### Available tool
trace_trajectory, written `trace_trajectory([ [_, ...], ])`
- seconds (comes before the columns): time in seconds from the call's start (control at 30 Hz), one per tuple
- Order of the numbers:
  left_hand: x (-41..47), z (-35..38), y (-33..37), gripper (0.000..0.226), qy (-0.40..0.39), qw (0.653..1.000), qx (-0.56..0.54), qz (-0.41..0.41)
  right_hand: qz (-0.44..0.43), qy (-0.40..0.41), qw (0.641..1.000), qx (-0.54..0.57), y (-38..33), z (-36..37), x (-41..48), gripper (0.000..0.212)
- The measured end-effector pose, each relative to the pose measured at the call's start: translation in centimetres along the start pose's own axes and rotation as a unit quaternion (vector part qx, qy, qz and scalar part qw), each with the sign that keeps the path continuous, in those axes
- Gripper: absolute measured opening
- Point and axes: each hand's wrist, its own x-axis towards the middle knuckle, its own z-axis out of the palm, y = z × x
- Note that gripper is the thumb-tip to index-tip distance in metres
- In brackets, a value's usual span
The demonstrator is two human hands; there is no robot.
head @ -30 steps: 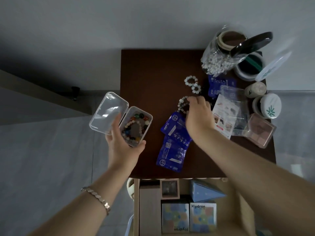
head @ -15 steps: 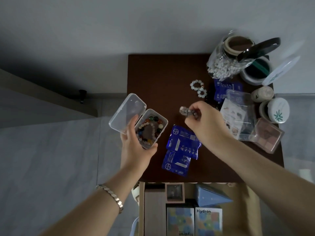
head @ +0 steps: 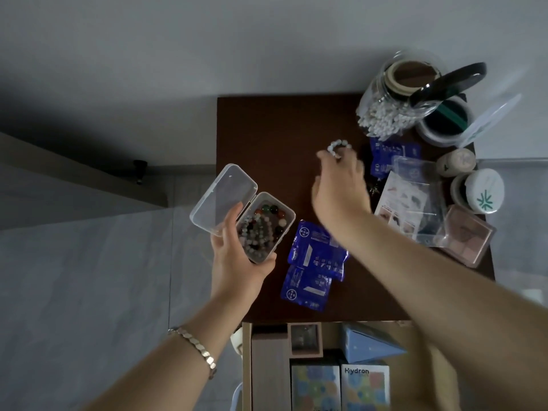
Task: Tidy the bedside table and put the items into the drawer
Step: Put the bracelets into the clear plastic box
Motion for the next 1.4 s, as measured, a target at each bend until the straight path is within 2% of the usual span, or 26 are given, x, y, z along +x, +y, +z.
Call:
trace_trajectory([
  [0.1,0.1,0.0,-0.2,0.096,0.002,1.000,0.002,0.004,0.088,-0.056,0.989,-0.109,1.3,1.0,2.4,0.066],
  [0.13,0.1,0.0,-0.3,0.096,0.002,1.000,0.002,0.003,0.087,-0.056,0.987,-0.120,1.5,1.3,2.6,0.068],
  [0.2,0.1,0.0,-0.4,0.096,0.001,1.000,0.005,0.004,0.061,-0.033,0.991,-0.117,1.9,1.9,2.8,0.058],
  [0.3,0.1,0.2,-0.4,0.095,0.001,1.000,0.008,0.011,0.042,-0.038,0.998,-0.038,2.3,2.9,2.4,0.032],
  [0.43,0.1,0.2,-0.2,0.094,0.000,1.000,0.009,0.004,-0.002,-0.095,0.995,0.025,3.1,3.2,0.6,0.021],
  [0.5,0.1,0.2,-0.1,0.094,0.003,1.000,0.013,0.006,0.019,-0.053,0.992,0.115,3.1,2.4,-0.5,0.008],
  [0.6,0.1,0.4,0.2,0.095,-0.004,1.000,0.013,0.002,0.049,0.043,0.962,0.266,1.8,0.0,-2.4,0.018],
  [0.67,0.2,0.7,0.4,0.096,-0.005,1.000,0.014,0.001,0.022,0.055,0.934,0.351,0.3,-1.8,-4.0,0.021],
  [0.73,0.2,1.0,0.8,0.095,-0.006,1.000,0.016,0.003,-0.020,0.045,0.926,0.374,-1.2,-2.9,-5.5,0.021],
  [0.8,0.2,1.6,1.2,0.095,-0.007,1.000,0.015,0.004,-0.047,0.018,0.935,0.351,-1.9,-2.7,-6.6,0.020],
  [0.87,0.3,1.8,1.5,0.092,0.005,1.000,0.011,-0.003,-0.055,-0.050,0.949,0.306,-2.4,-1.4,-6.8,0.010],
  [0.93,0.3,1.9,1.8,0.088,0.009,1.000,0.010,-0.008,-0.054,-0.113,0.954,0.271,-2.2,-0.6,-6.8,0.015],
  [1.07,0.4,1.6,1.9,0.095,0.002,1.000,0.017,0.005,-0.063,-0.105,0.951,0.283,-0.2,-1.5,-7.8,0.019],
  [1.13,0.4,1.6,1.8,0.098,-0.005,1.000,0.022,0.003,-0.034,-0.098,0.953,0.285,2.0,-1.8,-8.8,0.019],
  [1.2,0.5,1.6,1.7,0.098,-0.014,1.000,0.020,-0.003,0.034,-0.056,0.971,0.230,4.6,-1.4,-9.5,0.031],
  [1.27,0.6,1.7,1.7,0.098,-0.021,1.000,0.016,-0.004,0.132,-0.025,0.979,0.150,7.3,-1.0,-9.5,0.059],
  [1.33,0.8,1.7,1.6,0.098,-0.018,1.000,0.014,-0.004,0.195,-0.041,0.974,0.109,9.3,-0.6,-8.5,0.082],
  [1.4,1.0,1.8,1.5,0.098,-0.014,1.000,0.014,-0.001,0.198,-0.073,0.975,0.069,10.4,0.0,-7.3,0.086],
])
